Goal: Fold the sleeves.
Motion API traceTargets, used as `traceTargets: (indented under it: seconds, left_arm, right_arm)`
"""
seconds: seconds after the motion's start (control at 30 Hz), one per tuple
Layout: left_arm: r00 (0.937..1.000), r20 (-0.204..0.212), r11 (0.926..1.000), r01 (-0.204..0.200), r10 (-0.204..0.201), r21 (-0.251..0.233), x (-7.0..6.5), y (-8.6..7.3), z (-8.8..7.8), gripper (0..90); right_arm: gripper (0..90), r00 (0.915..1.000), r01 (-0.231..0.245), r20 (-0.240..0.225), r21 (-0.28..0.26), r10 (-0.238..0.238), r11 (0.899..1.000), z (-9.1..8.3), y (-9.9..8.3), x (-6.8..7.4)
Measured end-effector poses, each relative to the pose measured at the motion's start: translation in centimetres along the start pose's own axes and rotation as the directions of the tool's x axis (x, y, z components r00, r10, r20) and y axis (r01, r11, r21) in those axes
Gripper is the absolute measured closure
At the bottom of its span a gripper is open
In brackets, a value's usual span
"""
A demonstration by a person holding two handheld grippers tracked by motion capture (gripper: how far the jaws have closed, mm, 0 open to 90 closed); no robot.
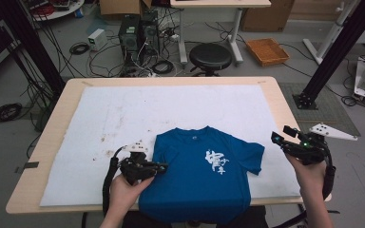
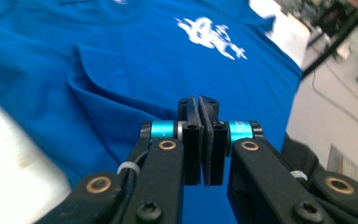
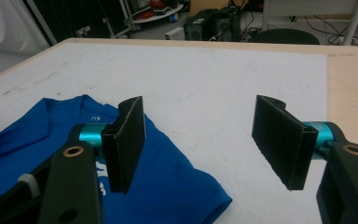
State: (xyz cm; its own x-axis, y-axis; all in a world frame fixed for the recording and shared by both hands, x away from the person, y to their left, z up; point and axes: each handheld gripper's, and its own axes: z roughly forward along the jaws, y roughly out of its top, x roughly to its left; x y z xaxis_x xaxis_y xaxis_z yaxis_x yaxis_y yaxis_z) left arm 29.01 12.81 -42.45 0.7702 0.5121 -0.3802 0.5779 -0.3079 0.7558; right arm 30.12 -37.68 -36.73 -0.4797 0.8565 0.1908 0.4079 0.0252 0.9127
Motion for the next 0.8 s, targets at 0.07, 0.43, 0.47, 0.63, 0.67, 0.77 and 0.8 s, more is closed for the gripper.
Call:
traceTargets:
  seconds: [0.07,0.43,0.47,0.63,0.67,0.77,0.8]
  left_arm:
    - [0.9993,0.021,0.9993,-0.031,0.031,0.021,-0.3,0.0,0.3,87.8]
    - [0.9793,0.056,0.9777,-0.198,0.195,0.070,-1.2,0.5,1.0,74.6]
    - [0.9840,0.023,0.9822,-0.178,0.177,0.060,-1.1,0.6,1.0,70.1]
    - [0.9916,-0.126,0.9991,-0.033,0.029,-0.028,0.5,1.3,0.8,65.6]
    - [0.9875,-0.158,0.9994,-0.009,0.004,-0.033,0.7,1.5,1.0,65.3]
    - [0.9761,-0.211,0.9985,0.049,-0.053,-0.023,1.5,1.9,1.7,63.9]
    - [0.9750,-0.211,0.9976,0.067,-0.069,-0.019,1.7,2.0,2.0,63.7]
  right_arm:
    - [34.5,1.0000,0.001,0.002,0.003,-0.001,1.000,0.0,-0.1,0.0]
    - [34.5,0.9999,-0.007,0.007,0.010,0.007,1.000,0.1,-0.3,-0.4]
    - [34.5,0.9999,-0.011,0.008,0.010,0.010,1.000,0.1,-0.3,-0.4]
    - [34.5,0.9999,-0.007,0.008,0.008,0.007,1.000,0.1,-0.3,-0.4]
    - [34.5,0.9999,-0.007,0.008,0.011,0.007,1.000,0.2,-0.3,-0.4]
    - [34.5,0.9999,-0.009,0.006,0.012,0.009,1.000,0.2,-0.3,-0.4]
    - [34.5,1.0000,-0.006,0.006,0.012,0.006,1.000,0.2,-0.3,-0.4]
